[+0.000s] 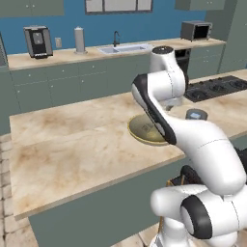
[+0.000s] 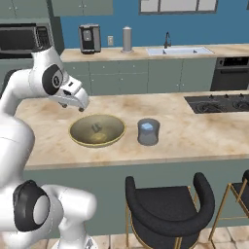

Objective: There are four ice cubes in the ice bowl. Place two ice cubes in each glass of water.

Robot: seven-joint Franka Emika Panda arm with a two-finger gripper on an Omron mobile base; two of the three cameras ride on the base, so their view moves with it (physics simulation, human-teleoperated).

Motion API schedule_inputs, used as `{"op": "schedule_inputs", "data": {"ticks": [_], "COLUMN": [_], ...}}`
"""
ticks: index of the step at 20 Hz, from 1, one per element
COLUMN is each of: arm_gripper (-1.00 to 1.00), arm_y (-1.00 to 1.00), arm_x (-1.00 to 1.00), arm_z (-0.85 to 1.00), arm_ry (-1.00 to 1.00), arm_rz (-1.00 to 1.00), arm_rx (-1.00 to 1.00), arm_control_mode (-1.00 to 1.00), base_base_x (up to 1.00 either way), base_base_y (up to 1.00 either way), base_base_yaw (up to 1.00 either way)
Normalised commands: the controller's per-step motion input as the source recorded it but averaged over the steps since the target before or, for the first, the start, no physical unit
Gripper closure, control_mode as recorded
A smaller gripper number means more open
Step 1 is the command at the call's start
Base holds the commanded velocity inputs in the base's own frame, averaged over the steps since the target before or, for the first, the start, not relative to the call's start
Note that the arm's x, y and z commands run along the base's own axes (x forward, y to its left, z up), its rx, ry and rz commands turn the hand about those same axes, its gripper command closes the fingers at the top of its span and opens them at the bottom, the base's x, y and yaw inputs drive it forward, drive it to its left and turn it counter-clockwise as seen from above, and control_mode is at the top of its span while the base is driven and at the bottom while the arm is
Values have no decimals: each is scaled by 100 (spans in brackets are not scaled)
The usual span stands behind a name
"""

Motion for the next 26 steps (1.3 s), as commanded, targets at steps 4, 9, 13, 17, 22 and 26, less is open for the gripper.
{"op": "schedule_inputs", "data": {"ticks": [4,9,13,17,22,26], "arm_gripper": [-100,-100,-100,-100,-100,-100], "arm_y": [-99,-76,-43,0,46,45], "arm_x": [-4,0,22,41,45,47], "arm_z": [-6,-24,-23,-11,-23,-35], "arm_ry": [46,-18,-39,-20,3,13], "arm_rz": [-10,1,8,3,0,0], "arm_rx": [0,7,25,20,1,13], "arm_control_mode": [-100,-100,-100,-100,-100,-100], "base_base_x": [0,0,0,0,0,0], "base_base_y": [0,0,0,0,0,0], "base_base_yaw": [0,0,0,0,0,0]}}
